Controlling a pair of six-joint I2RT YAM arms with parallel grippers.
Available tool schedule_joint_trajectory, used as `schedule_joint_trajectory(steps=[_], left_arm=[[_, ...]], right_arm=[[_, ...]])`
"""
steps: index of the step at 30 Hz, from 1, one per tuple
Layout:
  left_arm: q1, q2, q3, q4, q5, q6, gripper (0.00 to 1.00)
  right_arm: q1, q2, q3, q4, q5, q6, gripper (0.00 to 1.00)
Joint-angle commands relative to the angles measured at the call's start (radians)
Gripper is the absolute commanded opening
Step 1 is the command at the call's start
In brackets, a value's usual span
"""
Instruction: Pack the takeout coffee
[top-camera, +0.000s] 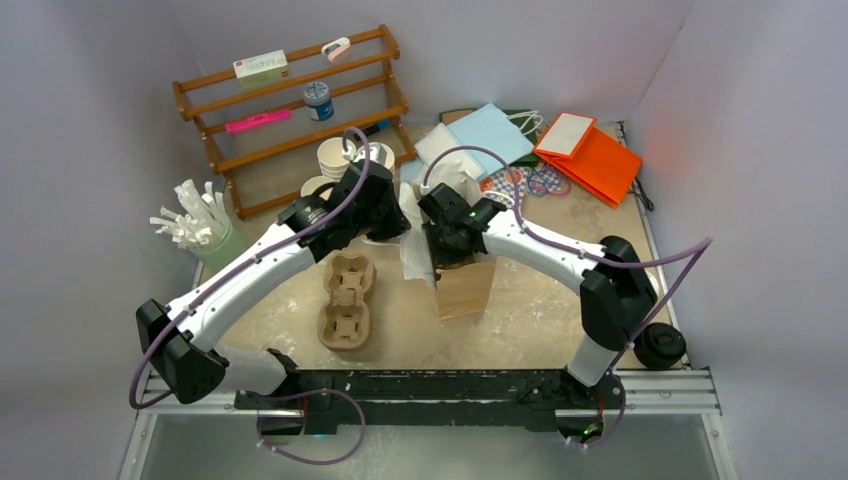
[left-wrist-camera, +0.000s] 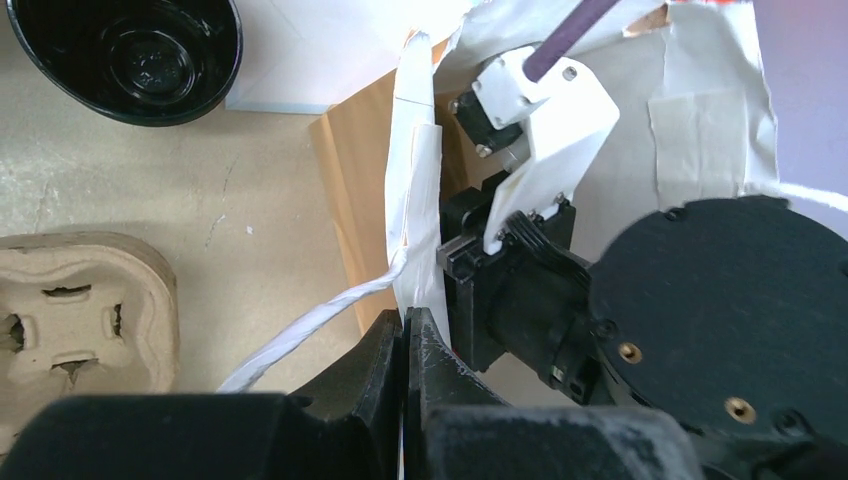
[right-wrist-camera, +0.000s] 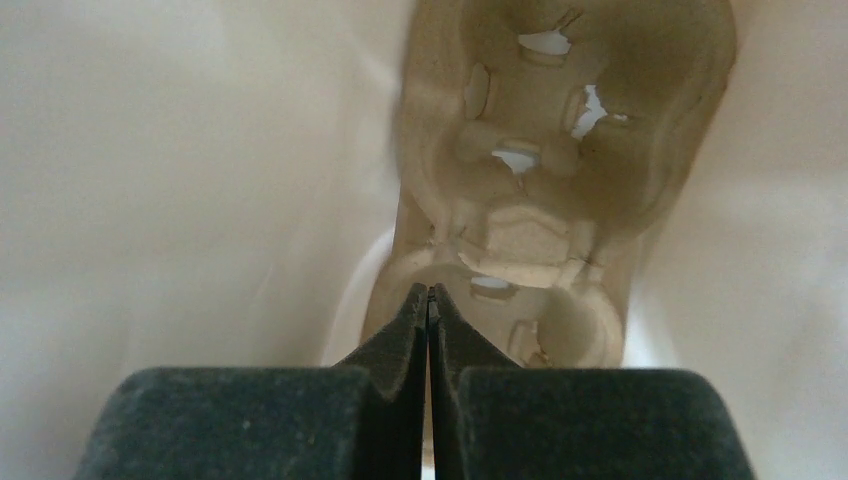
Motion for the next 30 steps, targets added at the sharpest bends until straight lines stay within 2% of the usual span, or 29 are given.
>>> schedule_joint_trajectory(steps=[1, 15, 26, 30], left_arm=[[0.007, -0.036, -0.017, -0.035, 0.010, 0.039, 0.00], [0.007, -0.063, -0.062, -0.005, 0.038, 0.053, 0.00], [0.007, 0.024, 0.050, 0.027, 0.073, 0.119, 0.00], [0.007, 0.055, 0.103, 0.026, 0.081, 0.143, 0.00]], right_arm=[[-0.015, 0.026, -0.020, 0.056, 0.015, -0.011, 0.00], [-0.040, 0.079, -0.089, 0.071, 0.122, -0.062, 0.00], [-0.040, 0.127, -0.176, 0.127, 0.130, -0.090, 0.00], [-0.040, 0.182, -0.159, 0.075, 0.156, -0.074, 0.00]])
